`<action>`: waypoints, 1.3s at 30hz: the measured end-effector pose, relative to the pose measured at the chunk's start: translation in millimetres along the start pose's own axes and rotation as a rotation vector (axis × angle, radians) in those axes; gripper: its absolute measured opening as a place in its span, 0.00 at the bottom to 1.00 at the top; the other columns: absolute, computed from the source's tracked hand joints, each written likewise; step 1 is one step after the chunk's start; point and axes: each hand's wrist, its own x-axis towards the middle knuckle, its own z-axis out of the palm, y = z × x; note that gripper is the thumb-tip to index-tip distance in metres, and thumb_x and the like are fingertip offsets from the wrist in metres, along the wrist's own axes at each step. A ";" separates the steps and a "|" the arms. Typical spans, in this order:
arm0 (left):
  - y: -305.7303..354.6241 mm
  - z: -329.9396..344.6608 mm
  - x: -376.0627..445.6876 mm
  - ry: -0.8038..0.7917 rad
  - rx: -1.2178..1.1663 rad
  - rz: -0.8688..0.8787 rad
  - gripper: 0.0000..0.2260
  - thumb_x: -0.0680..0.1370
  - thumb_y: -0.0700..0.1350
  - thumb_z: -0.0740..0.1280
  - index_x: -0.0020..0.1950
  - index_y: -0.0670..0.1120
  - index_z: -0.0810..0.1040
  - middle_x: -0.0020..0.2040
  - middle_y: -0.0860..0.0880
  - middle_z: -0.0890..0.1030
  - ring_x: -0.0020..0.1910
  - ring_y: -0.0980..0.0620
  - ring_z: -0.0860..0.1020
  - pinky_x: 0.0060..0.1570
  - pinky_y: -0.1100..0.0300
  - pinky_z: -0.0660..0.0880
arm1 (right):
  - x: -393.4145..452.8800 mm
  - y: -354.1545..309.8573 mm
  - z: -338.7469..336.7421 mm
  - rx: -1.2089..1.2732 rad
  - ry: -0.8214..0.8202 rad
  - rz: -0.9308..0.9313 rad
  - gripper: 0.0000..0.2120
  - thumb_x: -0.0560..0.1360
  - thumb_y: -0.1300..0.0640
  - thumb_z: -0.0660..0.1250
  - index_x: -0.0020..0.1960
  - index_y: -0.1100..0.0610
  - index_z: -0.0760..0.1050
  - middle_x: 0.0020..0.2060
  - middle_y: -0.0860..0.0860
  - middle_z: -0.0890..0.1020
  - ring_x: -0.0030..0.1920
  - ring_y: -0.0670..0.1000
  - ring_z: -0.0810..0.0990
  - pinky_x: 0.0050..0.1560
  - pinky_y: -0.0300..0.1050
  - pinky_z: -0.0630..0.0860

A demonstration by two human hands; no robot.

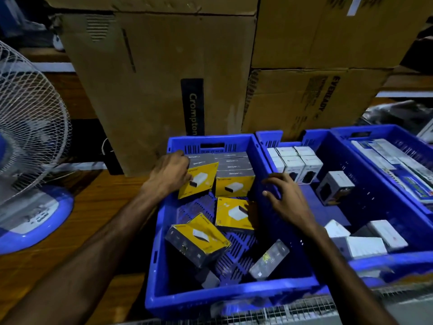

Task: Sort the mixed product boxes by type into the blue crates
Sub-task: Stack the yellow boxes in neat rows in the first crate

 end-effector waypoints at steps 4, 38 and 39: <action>2.2 2.9 6.9 -0.035 -0.069 -0.019 0.15 0.74 0.53 0.78 0.48 0.45 0.78 0.50 0.47 0.77 0.47 0.46 0.78 0.47 0.47 0.81 | -0.8 0.8 1.5 -0.002 -0.013 0.010 0.13 0.79 0.53 0.71 0.63 0.54 0.81 0.66 0.51 0.75 0.65 0.56 0.76 0.60 0.53 0.76; -9.9 45.8 32.2 0.015 0.465 -0.012 0.26 0.71 0.62 0.76 0.61 0.47 0.78 0.54 0.47 0.82 0.59 0.44 0.77 0.56 0.49 0.74 | -2.7 -4.0 3.1 0.007 0.000 0.047 0.12 0.79 0.53 0.71 0.61 0.53 0.82 0.67 0.50 0.74 0.65 0.54 0.76 0.59 0.51 0.76; -8.9 45.6 31.6 0.015 0.481 -0.004 0.27 0.71 0.63 0.76 0.61 0.47 0.78 0.54 0.46 0.82 0.58 0.44 0.78 0.55 0.49 0.74 | -2.3 -3.3 3.7 0.010 0.004 0.058 0.12 0.79 0.53 0.72 0.61 0.54 0.81 0.68 0.51 0.73 0.67 0.55 0.75 0.61 0.52 0.76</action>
